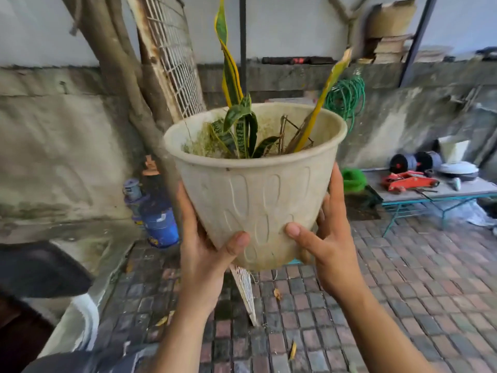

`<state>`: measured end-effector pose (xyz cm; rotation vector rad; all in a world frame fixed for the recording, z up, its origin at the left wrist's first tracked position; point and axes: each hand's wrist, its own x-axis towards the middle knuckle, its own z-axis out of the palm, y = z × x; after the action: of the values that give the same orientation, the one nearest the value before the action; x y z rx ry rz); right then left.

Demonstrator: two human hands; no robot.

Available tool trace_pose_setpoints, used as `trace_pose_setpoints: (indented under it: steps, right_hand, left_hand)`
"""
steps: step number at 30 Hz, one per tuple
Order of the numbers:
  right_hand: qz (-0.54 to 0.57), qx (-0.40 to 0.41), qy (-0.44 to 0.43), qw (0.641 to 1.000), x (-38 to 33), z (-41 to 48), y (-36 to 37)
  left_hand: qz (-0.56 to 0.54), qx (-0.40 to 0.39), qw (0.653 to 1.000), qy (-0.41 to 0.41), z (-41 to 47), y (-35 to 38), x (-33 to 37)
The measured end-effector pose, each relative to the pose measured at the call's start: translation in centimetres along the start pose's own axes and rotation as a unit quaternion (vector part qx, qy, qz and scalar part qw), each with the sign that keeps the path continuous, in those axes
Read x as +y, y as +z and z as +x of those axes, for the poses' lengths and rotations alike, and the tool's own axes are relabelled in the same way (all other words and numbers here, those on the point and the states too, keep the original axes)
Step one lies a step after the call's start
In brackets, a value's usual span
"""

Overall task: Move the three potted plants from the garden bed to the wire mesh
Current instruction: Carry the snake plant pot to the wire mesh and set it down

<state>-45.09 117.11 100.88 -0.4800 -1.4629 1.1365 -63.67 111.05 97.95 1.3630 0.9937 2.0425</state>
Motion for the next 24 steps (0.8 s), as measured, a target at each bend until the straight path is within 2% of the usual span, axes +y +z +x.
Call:
trace_pose_setpoints:
  steps: [10, 14, 20, 24]
  right_hand:
    - [-0.006, 0.151, -0.004, 0.988, 7.2, 8.1, -13.3]
    - [0.029, 0.168, 0.011, 0.985, 11.0, 13.5, -19.2]
    - [0.059, 0.123, 0.039, 0.99, 16.3, 22.0, -25.9]
    - [0.091, 0.087, 0.052, 0.991, 20.2, 27.4, -27.8]
  left_hand:
    - [-0.064, -0.114, 0.99, -0.054, 10.1, 11.0, -14.4]
    - [-0.072, -0.092, 0.991, -0.063, 13.8, 15.9, -19.9]
    - [-0.08, -0.005, 0.993, -0.086, 18.9, 20.2, -26.7]
    - [-0.066, 0.049, 0.992, -0.096, 22.0, 21.3, -30.3]
